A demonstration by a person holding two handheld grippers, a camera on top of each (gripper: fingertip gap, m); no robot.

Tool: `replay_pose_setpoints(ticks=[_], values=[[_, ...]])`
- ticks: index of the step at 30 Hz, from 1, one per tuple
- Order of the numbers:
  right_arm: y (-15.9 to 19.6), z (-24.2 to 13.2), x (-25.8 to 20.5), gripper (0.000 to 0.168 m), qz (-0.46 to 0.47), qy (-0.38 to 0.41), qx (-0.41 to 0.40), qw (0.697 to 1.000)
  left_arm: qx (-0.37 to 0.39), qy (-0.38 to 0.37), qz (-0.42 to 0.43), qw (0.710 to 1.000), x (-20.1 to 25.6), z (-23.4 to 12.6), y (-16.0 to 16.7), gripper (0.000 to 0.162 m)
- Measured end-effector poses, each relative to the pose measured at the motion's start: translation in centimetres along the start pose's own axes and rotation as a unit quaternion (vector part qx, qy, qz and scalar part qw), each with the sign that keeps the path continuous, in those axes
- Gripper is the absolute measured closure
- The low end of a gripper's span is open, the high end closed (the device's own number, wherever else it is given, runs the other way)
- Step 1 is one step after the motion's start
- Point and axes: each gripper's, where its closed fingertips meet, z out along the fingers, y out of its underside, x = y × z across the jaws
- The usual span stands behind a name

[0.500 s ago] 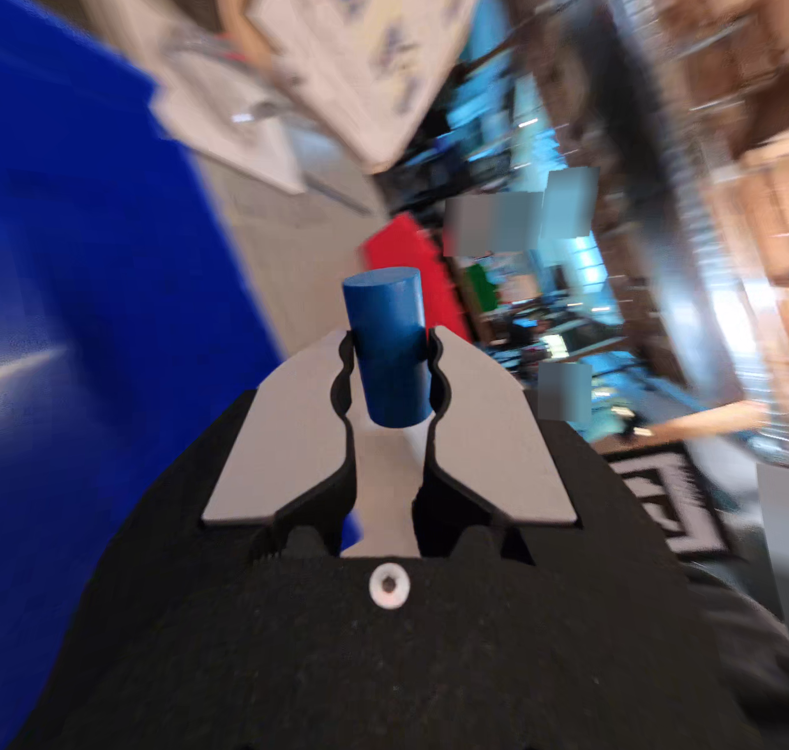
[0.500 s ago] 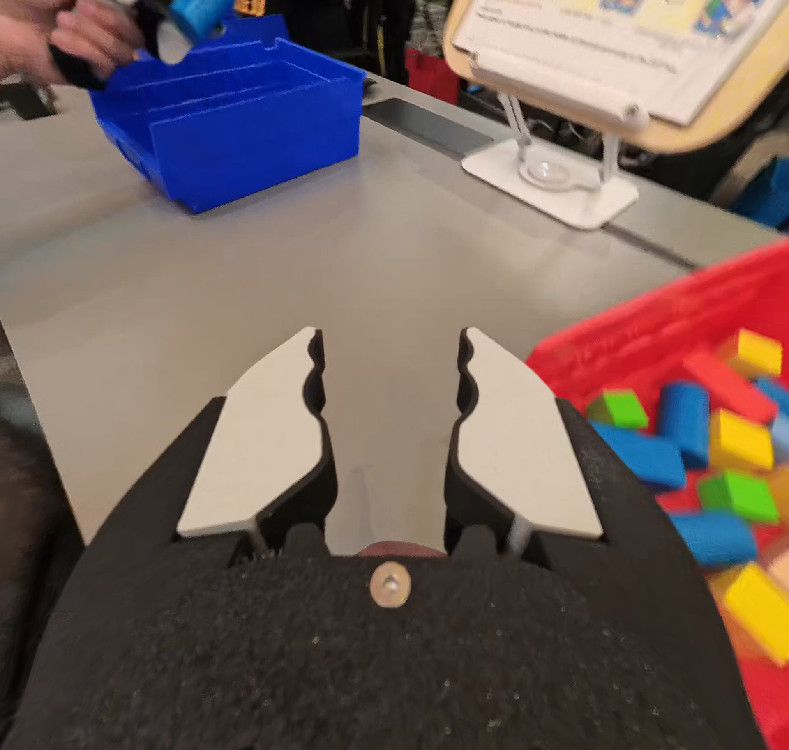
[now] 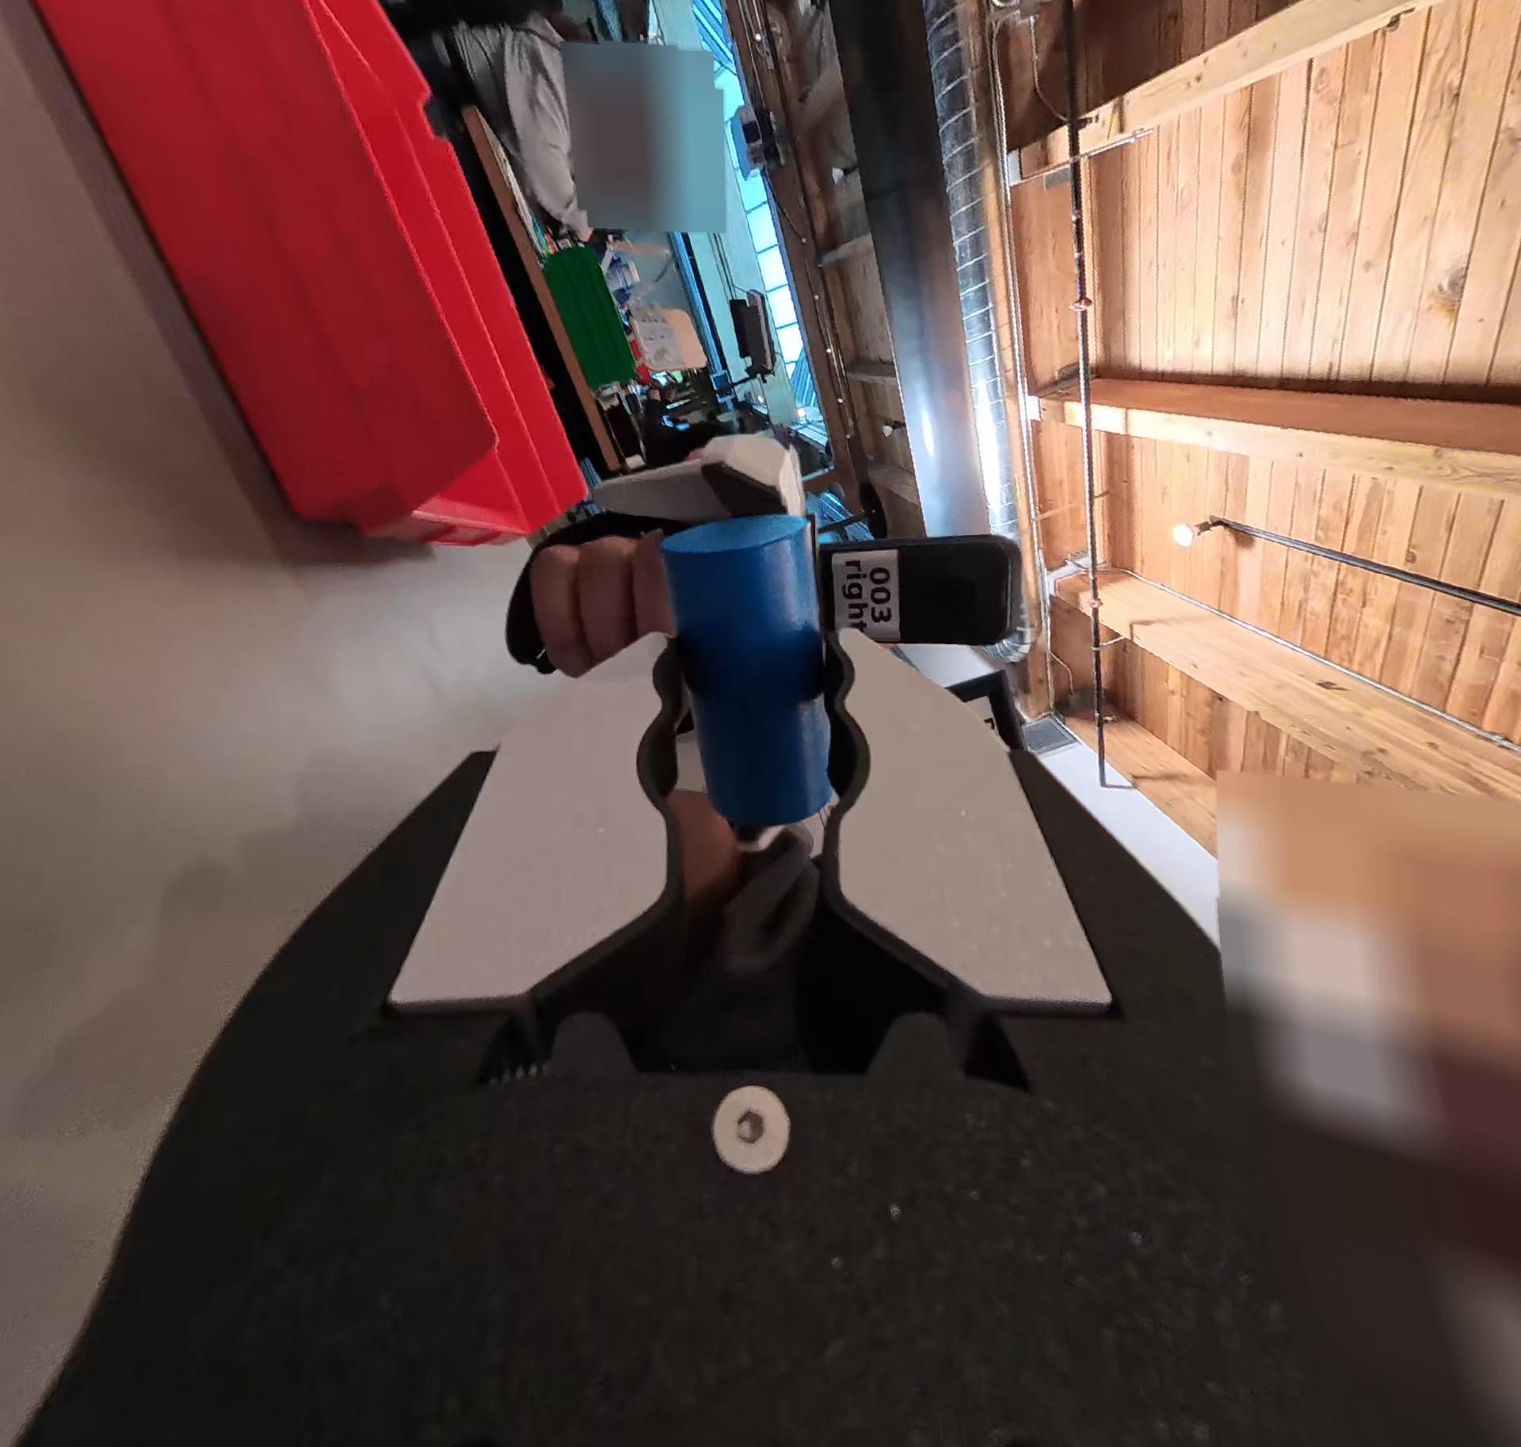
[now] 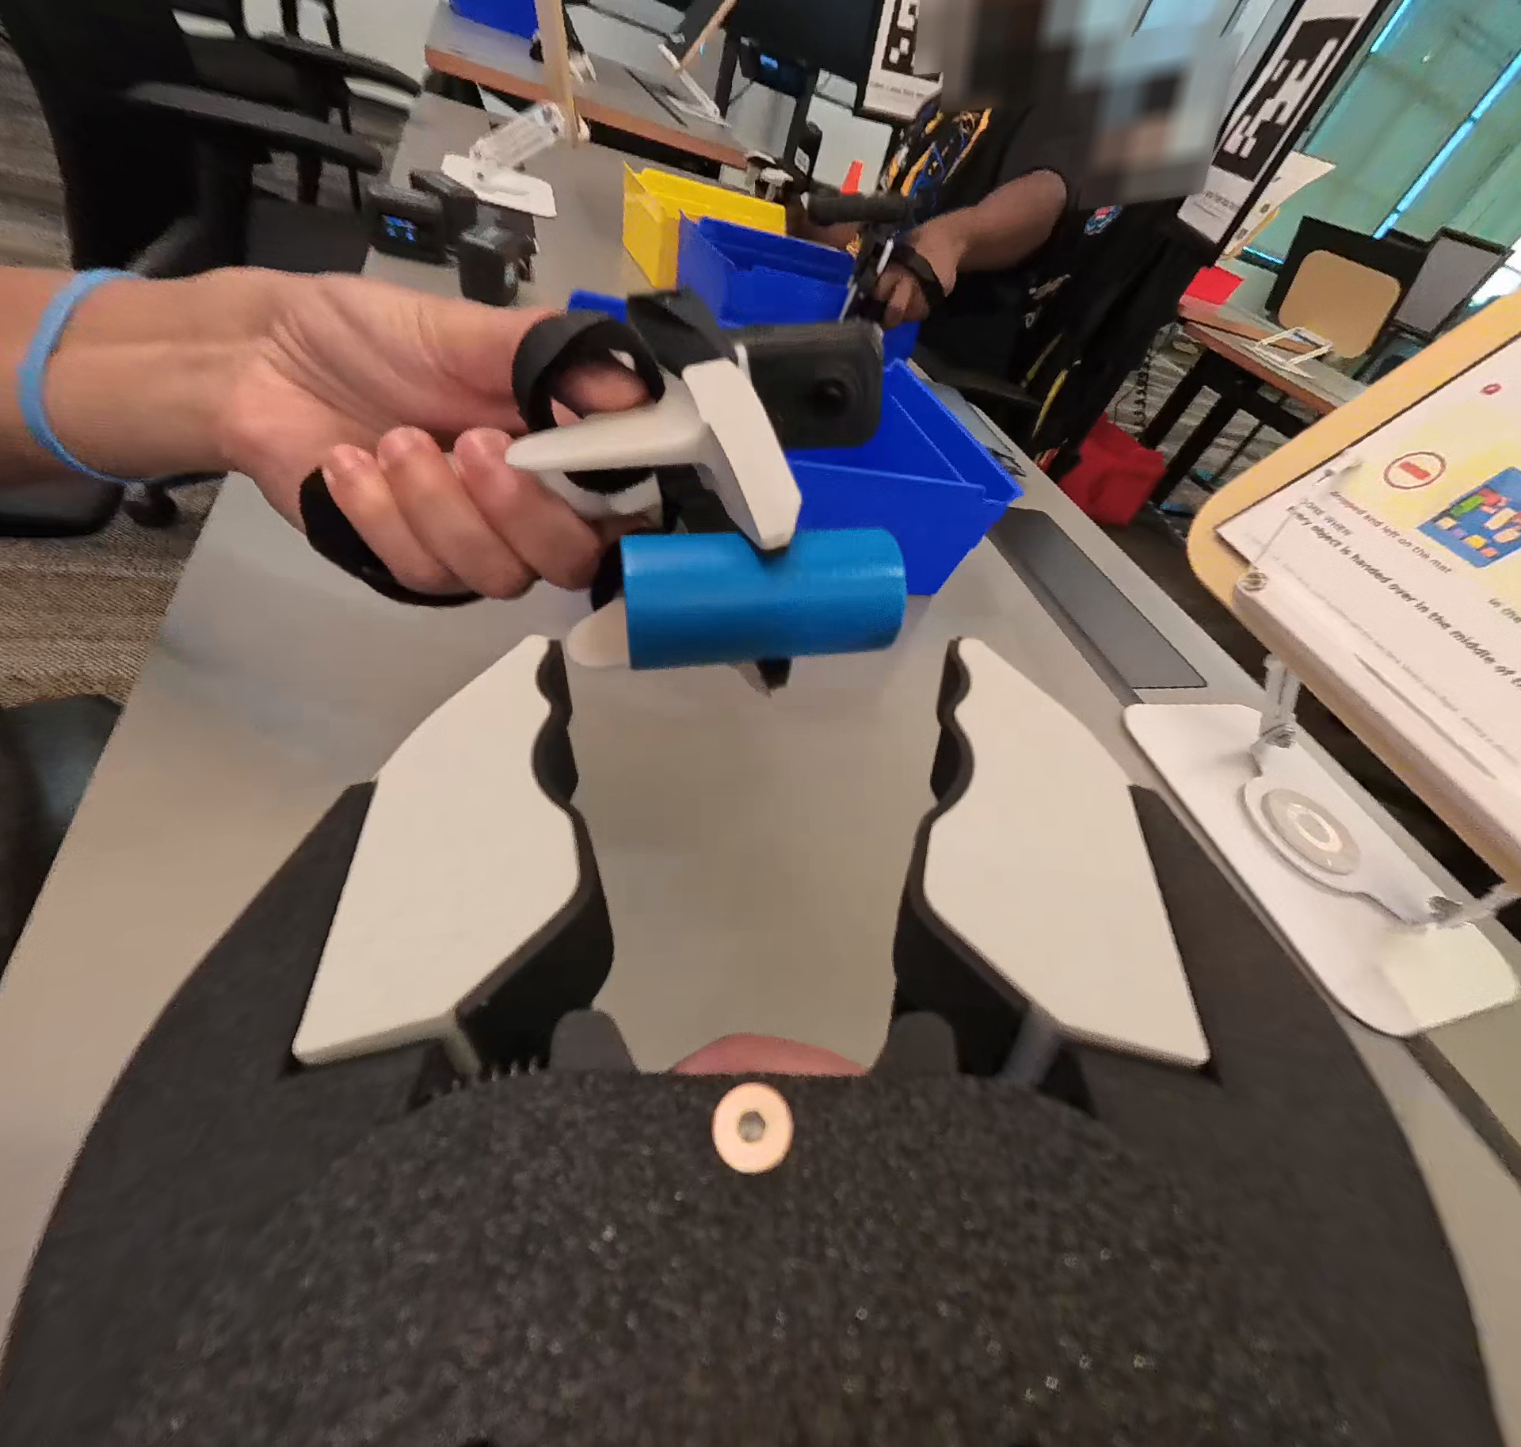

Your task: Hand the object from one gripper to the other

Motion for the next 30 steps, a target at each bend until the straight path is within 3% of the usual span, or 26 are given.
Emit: replay_pose_setpoints(ticks=[5, 7, 12, 14, 16, 24, 30], values=[[0.5, 0.1, -0.6, 0.079, 0.036, -0.02, 0.012, 0.999, -0.021, 0.038, -0.009, 0.999, -0.1, 1.2, 1.0, 0.13], [0.7, -0.1, -0.7, 0.097, 0.029, -0.018, 0.007, 0.999, -0.026, 0.043, -0.008, 0.999, -0.3, 1.6, 1.5, 0.13], [0.0, -0.8, -1.1, 0.097, 0.039, -0.03, 0.008, 0.999, -0.039, 0.077, -0.016, 0.996, 0.5, 1.4, 2.3, 0.129], [-0.5, -1.6, -0.8, 0.097, 0.038, -0.022, 0.015, 0.999, -0.025, 0.058, 0.011, 0.998, 0.2, 0.4, 2.3, 0.103], [-0.9, -3.0, 0.2, 0.097, 0.045, -0.007, 0.015, 0.999, -0.021, 0.038, 0.048, 0.998, -0.1, -0.8, 2.9, 0.101], [-2.6, -15.5, 9.0, 0.097, 0.131, 0.147, 0.046, 0.979, -0.09, -0.083, 0.157, 0.98, -3.8, -4.2, 12.8, 0.112], [0.8, -25.2, 16.5, 0.097, 0.248, 0.328, -0.024, 0.911, -0.1, -0.104, 0.186, 0.972, -4.2, -4.7, 13.4, 0.114]])
